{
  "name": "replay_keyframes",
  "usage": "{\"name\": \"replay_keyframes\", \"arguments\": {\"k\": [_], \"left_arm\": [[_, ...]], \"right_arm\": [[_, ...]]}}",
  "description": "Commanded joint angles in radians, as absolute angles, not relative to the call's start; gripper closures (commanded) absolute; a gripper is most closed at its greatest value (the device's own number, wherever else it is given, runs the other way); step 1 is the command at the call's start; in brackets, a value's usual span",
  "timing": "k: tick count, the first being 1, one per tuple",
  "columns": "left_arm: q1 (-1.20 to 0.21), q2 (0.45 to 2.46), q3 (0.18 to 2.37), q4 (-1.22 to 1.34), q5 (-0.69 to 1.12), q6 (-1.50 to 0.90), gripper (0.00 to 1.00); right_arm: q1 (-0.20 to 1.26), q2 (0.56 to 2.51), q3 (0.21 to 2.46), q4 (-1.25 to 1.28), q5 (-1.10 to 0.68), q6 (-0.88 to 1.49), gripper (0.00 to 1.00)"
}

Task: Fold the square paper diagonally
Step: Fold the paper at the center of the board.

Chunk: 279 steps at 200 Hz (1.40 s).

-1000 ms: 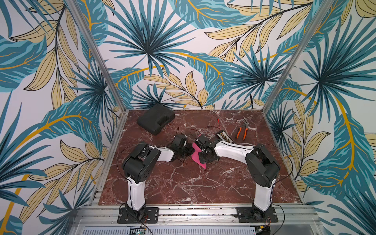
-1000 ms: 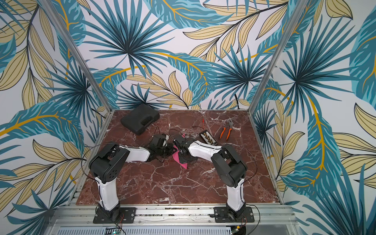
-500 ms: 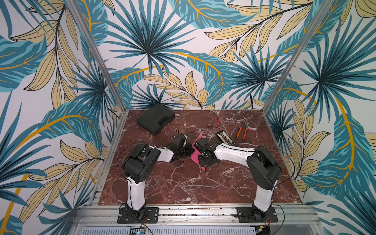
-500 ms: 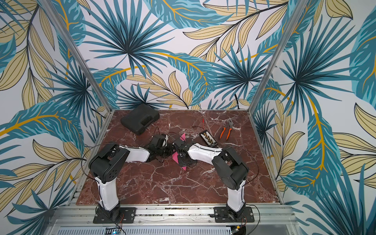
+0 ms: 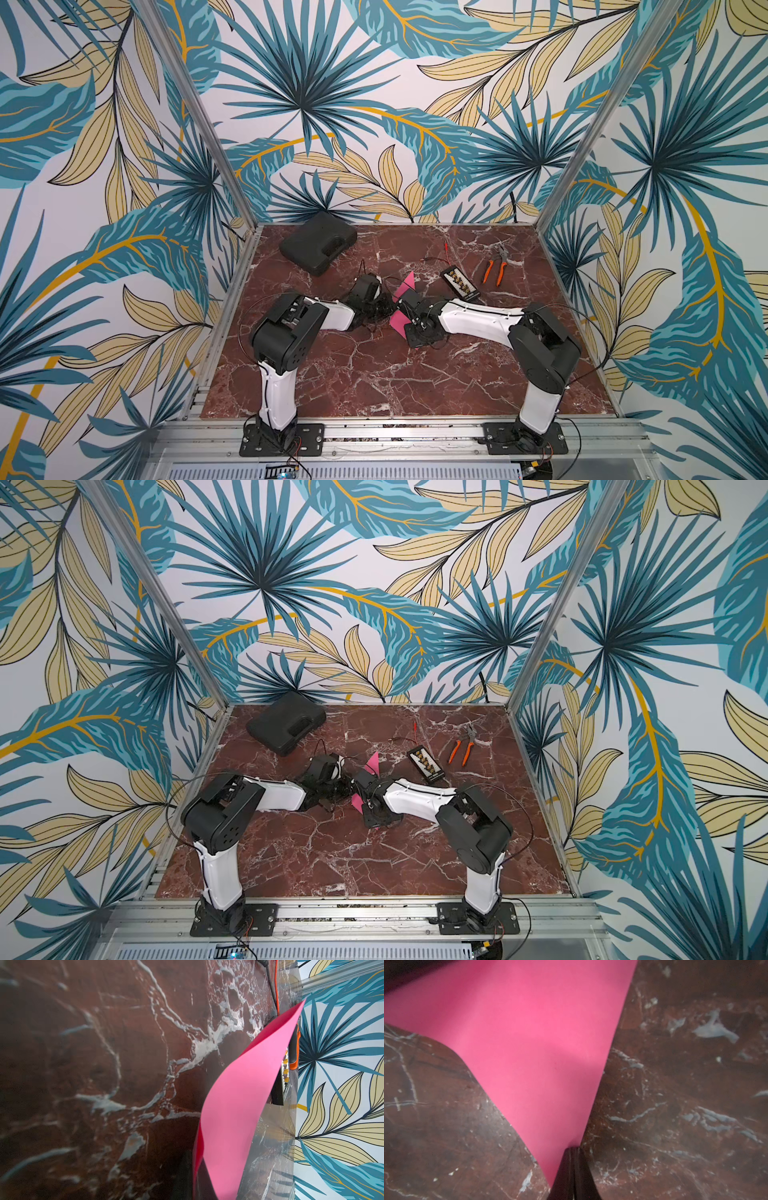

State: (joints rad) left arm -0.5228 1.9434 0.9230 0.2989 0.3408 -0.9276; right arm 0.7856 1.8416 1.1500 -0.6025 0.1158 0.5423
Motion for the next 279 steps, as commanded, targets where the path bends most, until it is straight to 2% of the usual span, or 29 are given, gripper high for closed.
{"name": "replay_keyframes", "arguments": {"k": [1, 125, 194, 240, 279], "left_arm": [[-0.503, 1.980, 0.893, 0.251, 0.287, -0.919, 1.00], [-0.500, 1.972, 0.874, 0.263, 0.288, -0.920, 1.00], [-0.496, 1.931, 0.832, 0.258, 0.285, -0.932, 1.00], [-0.496, 1.933, 0.830, 0.262, 0.288, -0.942, 1.00], [-0.496, 1.934, 0.830, 0.261, 0.291, -0.944, 1.00]], "right_arm": [[0.797, 1.829, 1.110, -0.678, 0.065, 0.551, 0.93], [0.846, 1.799, 1.080, -0.678, 0.041, 0.538, 0.90], [0.820, 1.652, 1.148, -0.718, 0.228, 0.522, 0.87], [0.811, 1.790, 1.284, -0.733, 0.279, 0.441, 0.83], [0.748, 1.925, 1.360, -0.725, 0.261, 0.407, 0.84]]}}
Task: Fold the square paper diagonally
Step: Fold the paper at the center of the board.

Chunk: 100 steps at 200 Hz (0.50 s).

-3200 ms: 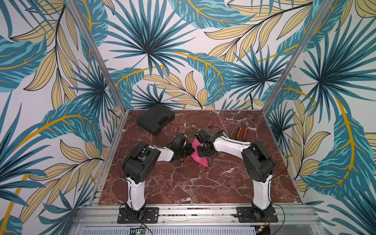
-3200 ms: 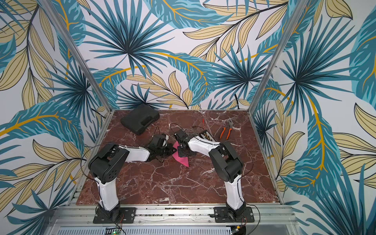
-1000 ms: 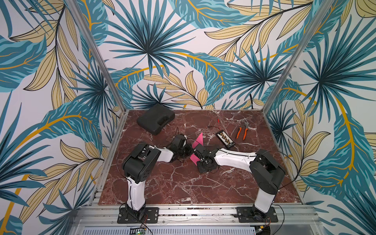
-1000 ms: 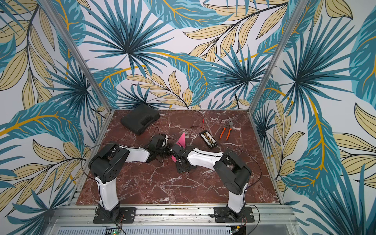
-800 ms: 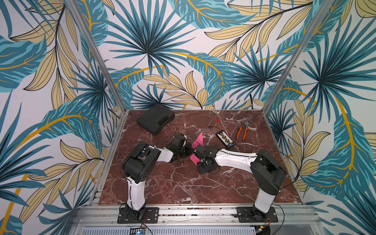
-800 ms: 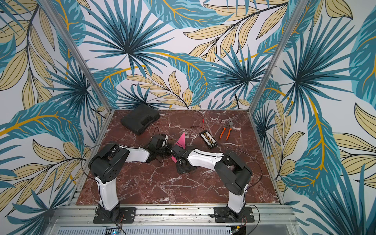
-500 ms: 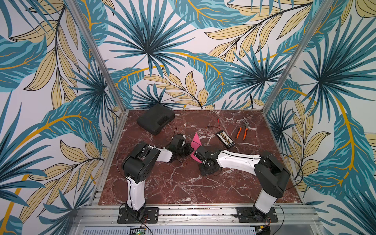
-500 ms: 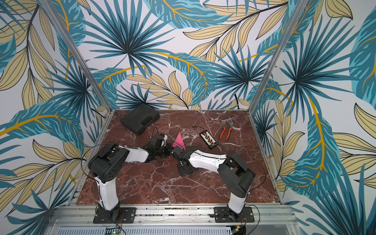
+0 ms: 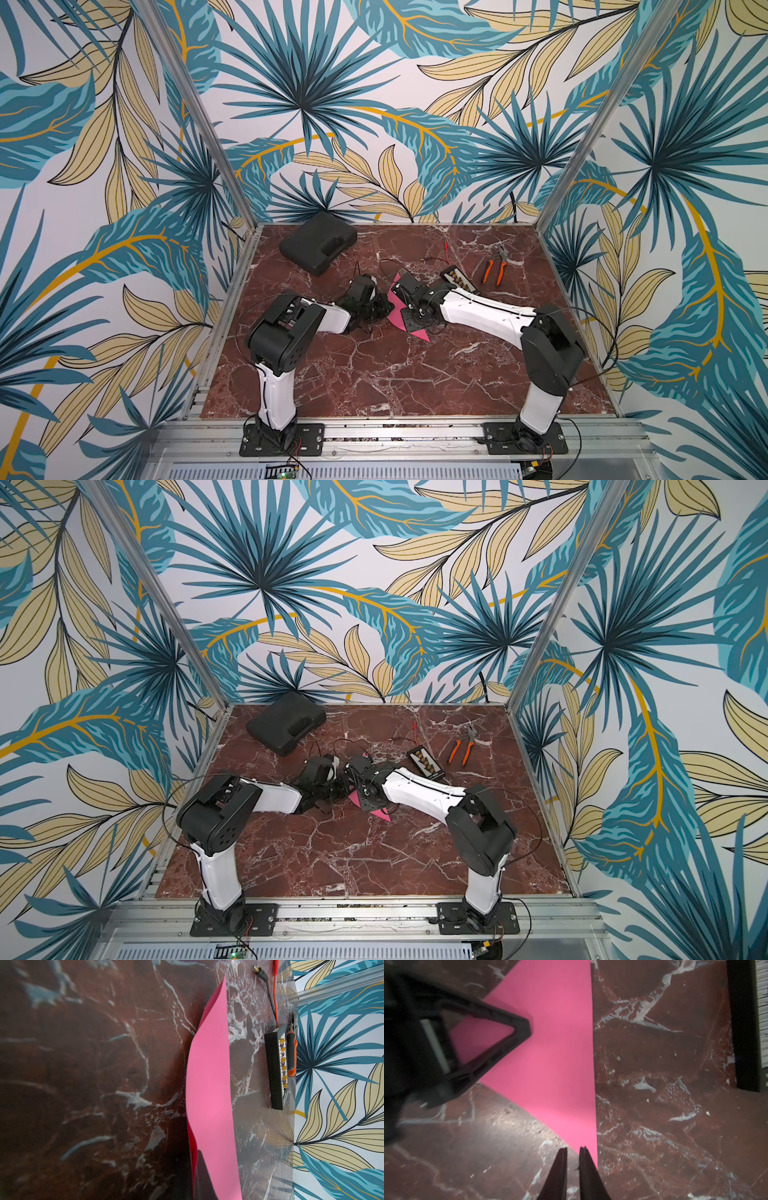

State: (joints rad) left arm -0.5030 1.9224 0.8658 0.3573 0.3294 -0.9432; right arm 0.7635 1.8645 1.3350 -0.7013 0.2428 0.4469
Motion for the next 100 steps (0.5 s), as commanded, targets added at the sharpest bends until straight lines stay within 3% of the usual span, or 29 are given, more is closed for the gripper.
{"name": "replay_keyframes", "arguments": {"k": [1, 46, 100], "left_arm": [[-0.496, 1.934, 0.830, 0.261, 0.291, -0.944, 1.00], [-0.496, 1.936, 0.830, 0.264, 0.292, -0.948, 1.00], [-0.496, 1.942, 0.833, 0.264, 0.287, -0.952, 1.00]], "right_arm": [[0.747, 1.927, 1.361, -0.724, 0.261, 0.407, 0.83], [0.743, 1.975, 1.314, -0.722, 0.208, 0.411, 0.84], [0.758, 1.900, 1.147, -0.710, 0.164, 0.463, 0.84]]}}
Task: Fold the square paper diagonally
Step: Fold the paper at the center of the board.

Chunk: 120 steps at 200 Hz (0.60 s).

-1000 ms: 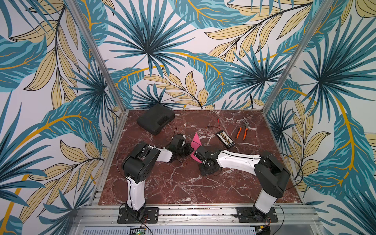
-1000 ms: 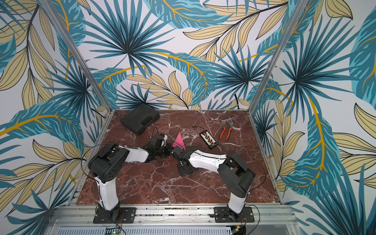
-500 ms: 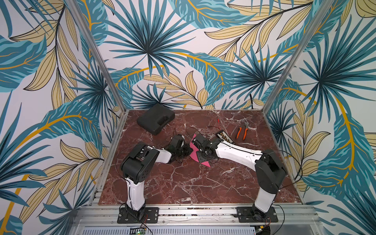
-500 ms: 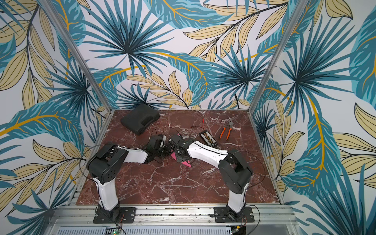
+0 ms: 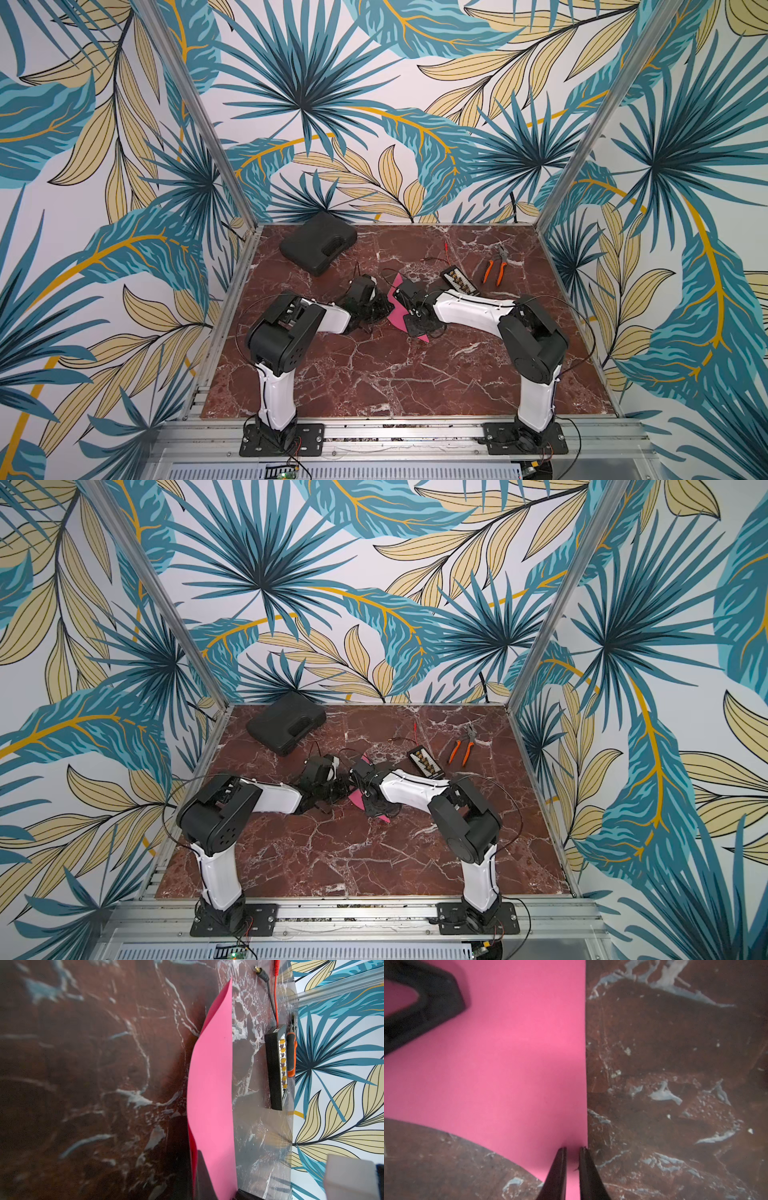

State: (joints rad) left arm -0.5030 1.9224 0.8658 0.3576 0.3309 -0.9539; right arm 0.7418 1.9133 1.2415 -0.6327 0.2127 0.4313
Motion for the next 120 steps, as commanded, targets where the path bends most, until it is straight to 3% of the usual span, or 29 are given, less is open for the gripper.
{"name": "replay_keyframes", "arguments": {"k": [1, 67, 120], "left_arm": [[-0.495, 1.942, 0.833, 0.264, 0.287, -0.952, 1.00], [-0.495, 1.936, 0.831, 0.247, 0.283, -0.931, 1.00], [-0.494, 1.927, 0.841, 0.223, 0.289, -0.893, 1.00]], "right_arm": [[0.759, 1.898, 1.145, -0.710, 0.163, 0.463, 0.84], [0.769, 1.825, 1.020, -0.677, 0.151, 0.528, 0.96], [0.766, 1.769, 0.975, -0.659, 0.161, 0.553, 0.93]]}}
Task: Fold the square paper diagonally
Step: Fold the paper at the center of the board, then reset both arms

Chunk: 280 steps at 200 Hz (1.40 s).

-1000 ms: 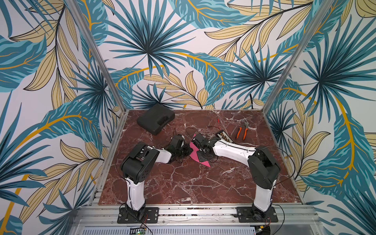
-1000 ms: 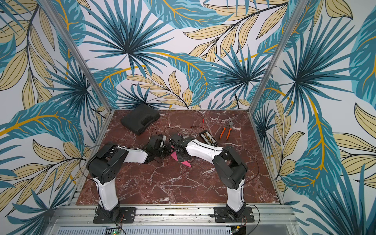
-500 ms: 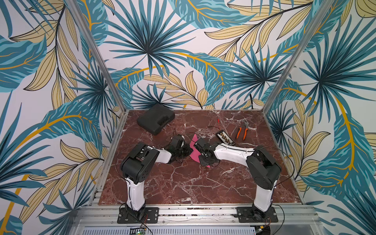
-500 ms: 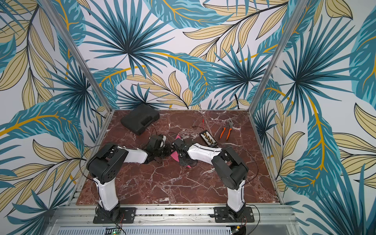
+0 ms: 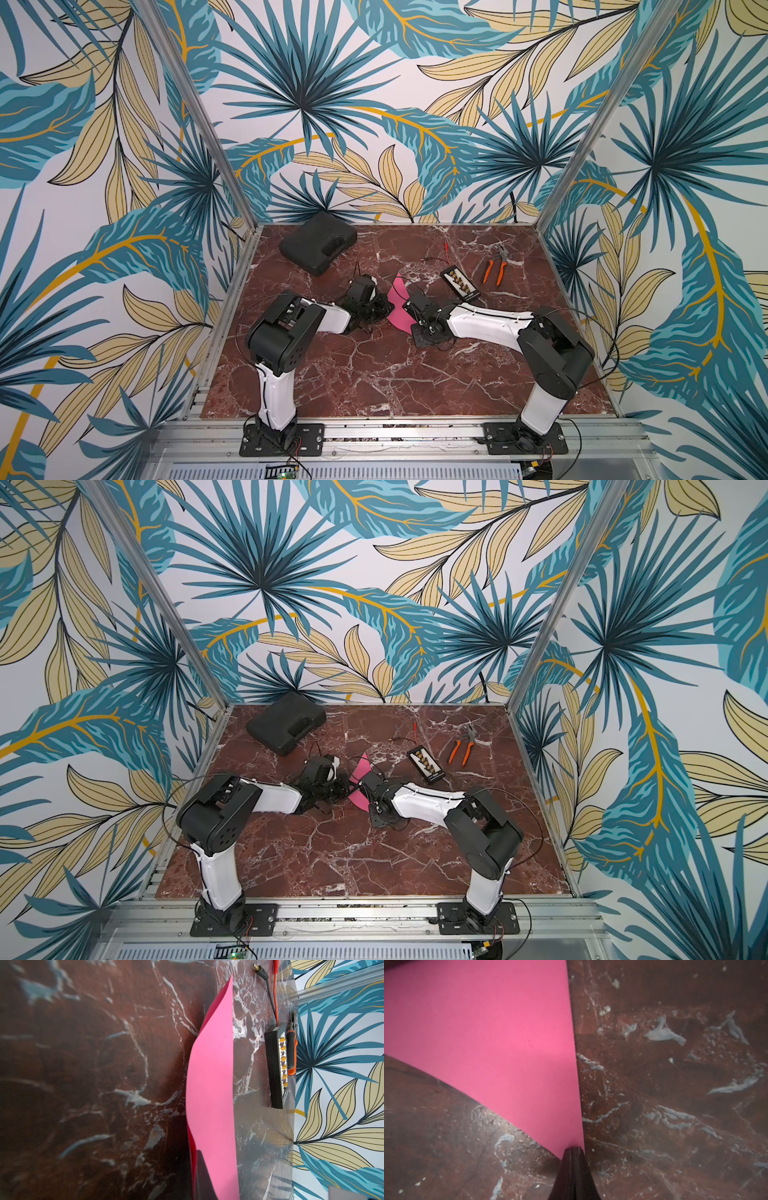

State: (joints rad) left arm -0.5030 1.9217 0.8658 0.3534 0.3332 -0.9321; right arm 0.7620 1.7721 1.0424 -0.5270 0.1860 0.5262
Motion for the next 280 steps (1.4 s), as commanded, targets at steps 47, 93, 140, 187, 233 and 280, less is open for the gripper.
{"name": "replay_keyframes", "arguments": {"k": [47, 93, 140, 187, 233, 280], "left_arm": [[-0.490, 1.915, 0.854, 0.200, 0.297, -0.864, 0.88], [-0.451, 1.809, 0.868, 0.088, 0.251, -0.787, 0.46], [-0.389, 1.638, 0.914, -0.091, 0.199, -0.662, 0.12], [-0.263, 1.381, 0.891, -0.230, 0.012, -0.560, 0.07], [-0.107, 1.182, 0.753, -0.161, -0.239, -0.492, 0.02], [-0.091, 1.162, 0.517, 0.241, -0.472, -0.339, 0.01]], "right_arm": [[0.739, 1.637, 0.958, -0.680, 0.202, 0.553, 0.84], [0.689, 1.442, 1.000, -0.681, 0.303, 0.465, 0.64], [0.584, 1.269, 1.029, -0.612, 0.421, 0.330, 0.43], [0.437, 1.123, 0.925, -0.428, 0.558, 0.278, 0.11], [0.297, 1.113, 0.725, -0.180, 0.636, 0.275, 0.01], [0.207, 1.194, 0.509, 0.296, 0.595, 0.136, 0.00]]}}
